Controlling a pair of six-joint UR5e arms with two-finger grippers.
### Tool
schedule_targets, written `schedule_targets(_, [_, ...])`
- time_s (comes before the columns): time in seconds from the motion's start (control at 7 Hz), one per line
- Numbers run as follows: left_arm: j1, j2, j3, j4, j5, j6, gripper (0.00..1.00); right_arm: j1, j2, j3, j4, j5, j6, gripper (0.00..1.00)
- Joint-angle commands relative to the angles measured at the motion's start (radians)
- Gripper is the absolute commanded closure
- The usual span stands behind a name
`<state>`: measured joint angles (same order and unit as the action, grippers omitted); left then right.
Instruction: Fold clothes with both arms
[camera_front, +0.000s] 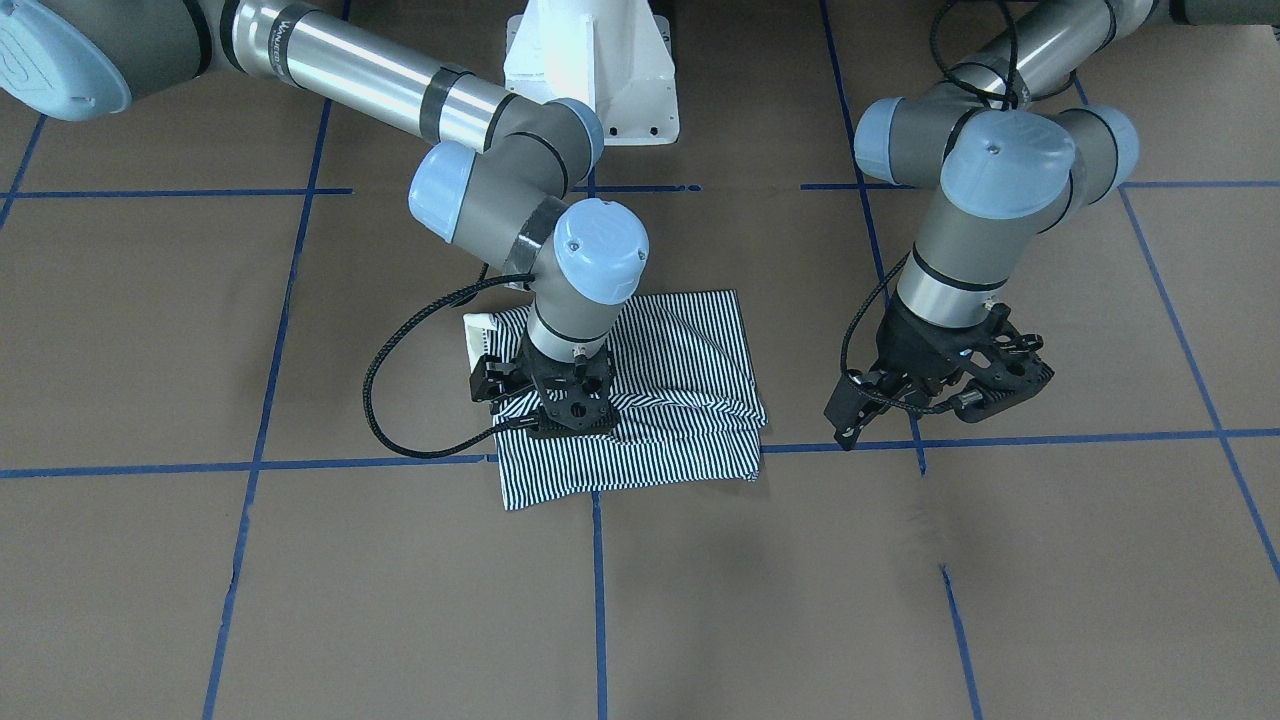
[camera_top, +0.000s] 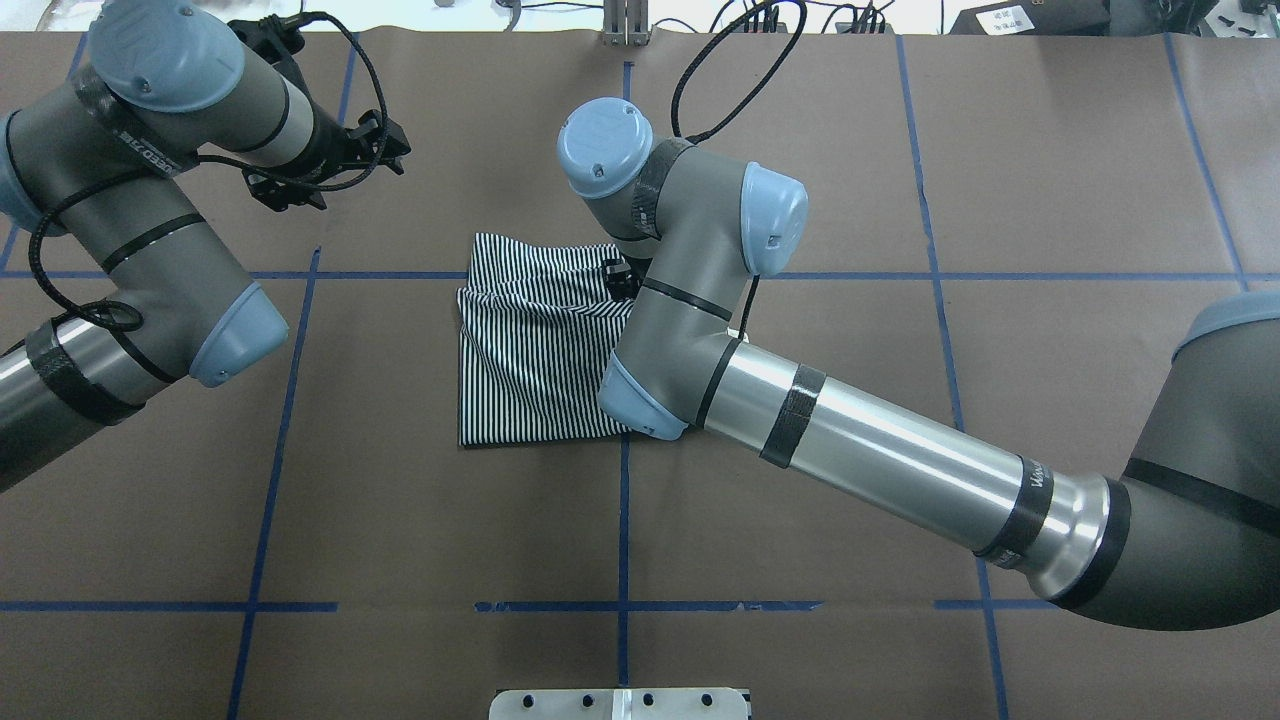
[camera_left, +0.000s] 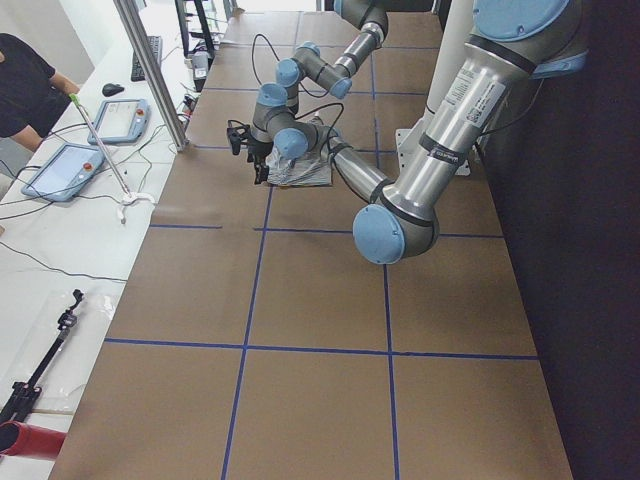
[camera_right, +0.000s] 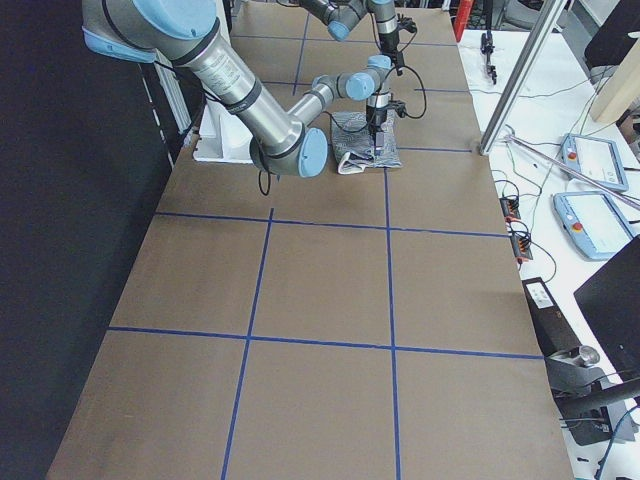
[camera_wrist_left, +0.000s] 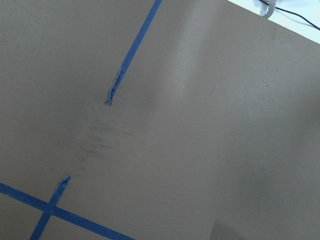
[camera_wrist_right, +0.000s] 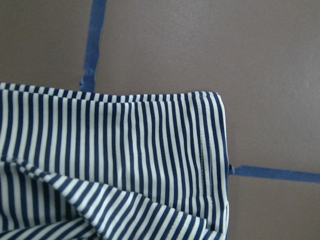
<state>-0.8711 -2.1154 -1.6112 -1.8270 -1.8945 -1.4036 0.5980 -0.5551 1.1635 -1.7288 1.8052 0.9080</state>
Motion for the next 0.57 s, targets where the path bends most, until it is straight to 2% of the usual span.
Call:
schedule_targets(0.0, [0.0,0.0,-0.003,0.0,0.0,-0.002,0.0,-0.003,-0.012,-0.002,-0.003,0.043,0.0,0.0])
schedule_targets(0.29, [0.001,0.0,-0.003,0.0,-0.001,-0.008,0.0,-0.001,-0.02,-0.011,-0.002,0.031,-0.004,0.0])
schedule_targets(0.43, [0.001,-0.002,-0.003,0.0,-0.001,-0.009,0.0,0.008,-0.017,-0.013,0.0,-0.01,-0.017,0.0])
